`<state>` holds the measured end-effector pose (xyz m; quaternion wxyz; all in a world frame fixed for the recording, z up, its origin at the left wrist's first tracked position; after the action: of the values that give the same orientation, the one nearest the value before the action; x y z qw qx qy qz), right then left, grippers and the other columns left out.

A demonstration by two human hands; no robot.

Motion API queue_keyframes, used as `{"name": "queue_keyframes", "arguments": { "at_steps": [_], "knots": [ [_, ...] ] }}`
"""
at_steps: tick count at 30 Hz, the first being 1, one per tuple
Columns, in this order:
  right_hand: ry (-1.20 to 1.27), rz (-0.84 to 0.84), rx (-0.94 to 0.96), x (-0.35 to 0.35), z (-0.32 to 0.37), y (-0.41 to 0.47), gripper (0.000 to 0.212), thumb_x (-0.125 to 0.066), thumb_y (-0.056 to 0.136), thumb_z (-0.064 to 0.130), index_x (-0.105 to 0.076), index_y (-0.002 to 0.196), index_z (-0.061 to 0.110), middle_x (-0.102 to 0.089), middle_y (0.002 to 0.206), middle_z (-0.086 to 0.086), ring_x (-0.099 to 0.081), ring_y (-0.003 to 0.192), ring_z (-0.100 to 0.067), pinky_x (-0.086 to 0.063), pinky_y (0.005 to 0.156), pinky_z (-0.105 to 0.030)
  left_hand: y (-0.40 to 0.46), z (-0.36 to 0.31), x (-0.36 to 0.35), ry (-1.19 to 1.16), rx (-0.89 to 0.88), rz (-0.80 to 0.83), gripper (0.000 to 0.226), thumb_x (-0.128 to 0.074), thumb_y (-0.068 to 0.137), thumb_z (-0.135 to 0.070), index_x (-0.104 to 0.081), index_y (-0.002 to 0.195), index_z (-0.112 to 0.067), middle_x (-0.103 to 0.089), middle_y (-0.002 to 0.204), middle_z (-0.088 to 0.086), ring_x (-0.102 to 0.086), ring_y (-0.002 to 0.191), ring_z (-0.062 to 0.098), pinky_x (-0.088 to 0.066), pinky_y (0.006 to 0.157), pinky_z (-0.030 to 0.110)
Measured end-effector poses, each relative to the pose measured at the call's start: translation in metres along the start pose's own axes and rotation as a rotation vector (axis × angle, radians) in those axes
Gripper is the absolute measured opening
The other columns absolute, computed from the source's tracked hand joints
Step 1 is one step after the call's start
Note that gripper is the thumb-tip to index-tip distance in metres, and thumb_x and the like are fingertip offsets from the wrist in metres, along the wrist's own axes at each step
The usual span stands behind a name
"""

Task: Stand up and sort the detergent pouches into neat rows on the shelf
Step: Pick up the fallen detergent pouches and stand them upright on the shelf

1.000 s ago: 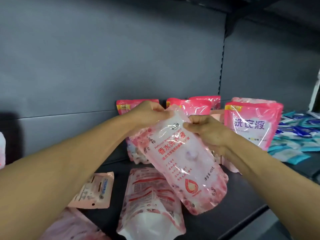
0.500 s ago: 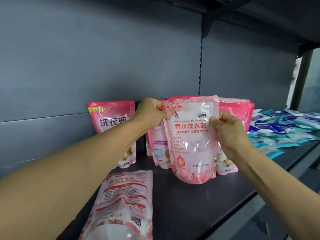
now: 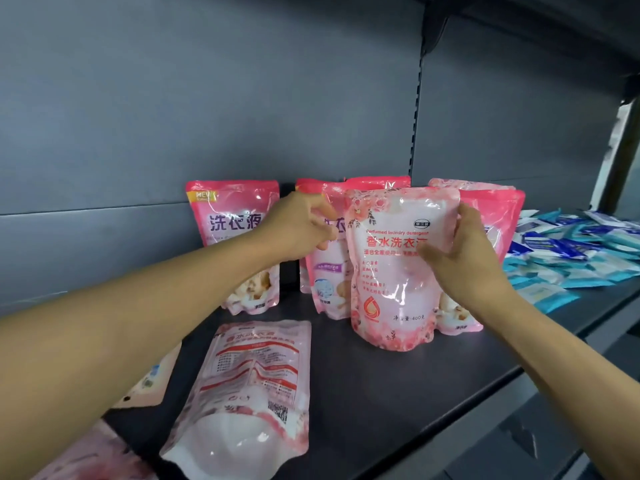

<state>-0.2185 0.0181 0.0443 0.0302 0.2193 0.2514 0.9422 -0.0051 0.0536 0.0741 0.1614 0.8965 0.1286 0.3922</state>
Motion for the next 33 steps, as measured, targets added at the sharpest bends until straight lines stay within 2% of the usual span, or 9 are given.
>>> {"name": "queue_keyframes", "arguments": {
  "at_steps": [4, 7, 10, 13, 16, 19, 23, 29, 33],
  "knots": [
    [-0.308, -0.141, 0.319, 0.008, 0.046, -0.033, 0.08, -0.065, 0.084, 0.01, -0.015, 0.147, 0.012, -0.02, 0.149, -0.006, -0.018, 0.137, -0.018, -0.009, 0.105, -0.012, -0.021, 0.032, 0.018, 0.093, 0.086, 0.061, 0.015, -0.067, 0.084, -0.009, -0.066, 0.099, -0.013, -0.07, 0.085, -0.002, -0.068, 0.079, 0.012, -0.053, 0.076, 0.025],
    [-0.253, -0.042, 0.472, -0.012, 0.074, -0.06, 0.056, -0.066, 0.082, 0.006, -0.042, 0.132, 0.014, -0.034, 0.13, 0.001, -0.038, 0.119, -0.009, -0.015, 0.093, 0.008, -0.039, 0.074, 0.02, 0.235, 0.221, 0.19, 0.016, -0.065, 0.082, -0.008, -0.067, 0.096, -0.015, -0.066, 0.09, -0.003, -0.065, 0.089, 0.018, -0.053, 0.079, 0.028],
    [-0.194, 0.26, 0.392, -0.064, 0.067, -0.076, 0.033, -0.064, 0.085, 0.01, -0.054, 0.115, 0.019, -0.044, 0.117, 0.002, -0.052, 0.096, -0.007, -0.036, 0.083, -0.002, -0.056, 0.116, 0.012, 0.416, 0.317, 0.345, 0.023, -0.062, 0.086, -0.012, -0.067, 0.108, -0.017, -0.063, 0.106, -0.002, -0.059, 0.103, 0.018, -0.047, 0.089, 0.024],
    [-0.23, 0.463, 0.205, -0.113, 0.042, -0.085, 0.026, -0.06, 0.088, 0.017, -0.053, 0.113, 0.017, -0.049, 0.116, -0.001, -0.055, 0.1, -0.013, -0.041, 0.081, -0.018, -0.066, 0.144, 0.002, 0.531, 0.354, 0.428, 0.026, -0.056, 0.09, -0.017, -0.065, 0.113, -0.011, -0.064, 0.114, 0.002, -0.058, 0.104, 0.02, -0.045, 0.087, 0.026],
    [-0.273, 0.537, -0.015, -0.14, 0.012, -0.083, 0.033, -0.057, 0.09, 0.02, -0.048, 0.121, 0.012, -0.052, 0.113, 0.0, -0.053, 0.096, -0.014, -0.041, 0.073, -0.02, -0.063, 0.163, 0.0, 0.58, 0.39, 0.397, 0.025, -0.051, 0.09, -0.015, -0.065, 0.109, -0.006, -0.064, 0.111, 0.01, -0.06, 0.097, 0.023, -0.048, 0.079, 0.03],
    [-0.159, 0.549, -0.24, -0.154, -0.011, -0.08, 0.039, -0.059, 0.089, 0.021, -0.047, 0.124, 0.007, -0.058, 0.104, 0.0, -0.058, 0.095, -0.016, -0.051, 0.079, -0.025, -0.06, 0.179, 0.003, 0.388, 0.515, 0.3, 0.025, -0.049, 0.09, -0.008, -0.062, 0.111, -0.004, -0.063, 0.106, 0.01, -0.06, 0.083, 0.021, -0.052, 0.069, 0.029],
    [0.139, 0.538, -0.487, -0.163, -0.018, -0.08, 0.033, -0.056, 0.091, 0.006, -0.048, 0.12, -0.005, -0.063, 0.09, -0.008, -0.065, 0.091, -0.023, -0.056, 0.082, -0.034, -0.066, 0.194, 0.005, -0.058, 0.73, 0.145, 0.014, -0.051, 0.089, 0.004, -0.056, 0.083, -0.008, -0.054, 0.071, 0.005, -0.051, 0.061, 0.012, -0.051, 0.063, 0.027],
    [0.345, 0.547, -0.609, -0.168, -0.013, -0.082, 0.007, -0.053, 0.089, -0.002, -0.053, 0.091, 0.005, -0.061, 0.076, -0.011, -0.058, 0.076, -0.023, -0.052, 0.074, -0.031, -0.085, 0.192, 0.002, -0.326, 0.894, 0.194, 0.011, -0.057, 0.089, -0.003, -0.055, 0.082, -0.011, -0.057, 0.074, 0.004, -0.051, 0.067, 0.012, -0.043, 0.059, 0.022],
    [0.494, 0.522, -0.719, -0.17, -0.014, -0.085, 0.01, -0.051, 0.093, 0.005, -0.053, 0.102, 0.006, -0.063, 0.076, -0.012, -0.059, 0.072, -0.024, -0.049, 0.065, -0.032, -0.08, 0.172, 0.018, -0.577, 0.847, 0.14, 0.012, -0.06, 0.086, -0.002, -0.059, 0.098, -0.007, -0.065, 0.081, 0.006, -0.06, 0.072, 0.016, -0.049, 0.059, 0.027]
  ]
}}
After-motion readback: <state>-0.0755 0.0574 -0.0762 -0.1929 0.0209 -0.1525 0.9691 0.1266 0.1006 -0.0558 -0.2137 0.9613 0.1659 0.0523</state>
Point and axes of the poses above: each hand's wrist, its own y-axis towards the middle knuckle, its own x-axis out of the back of the hand, z = x × y, the point moved 8 cm from there along y, towards the middle knuckle
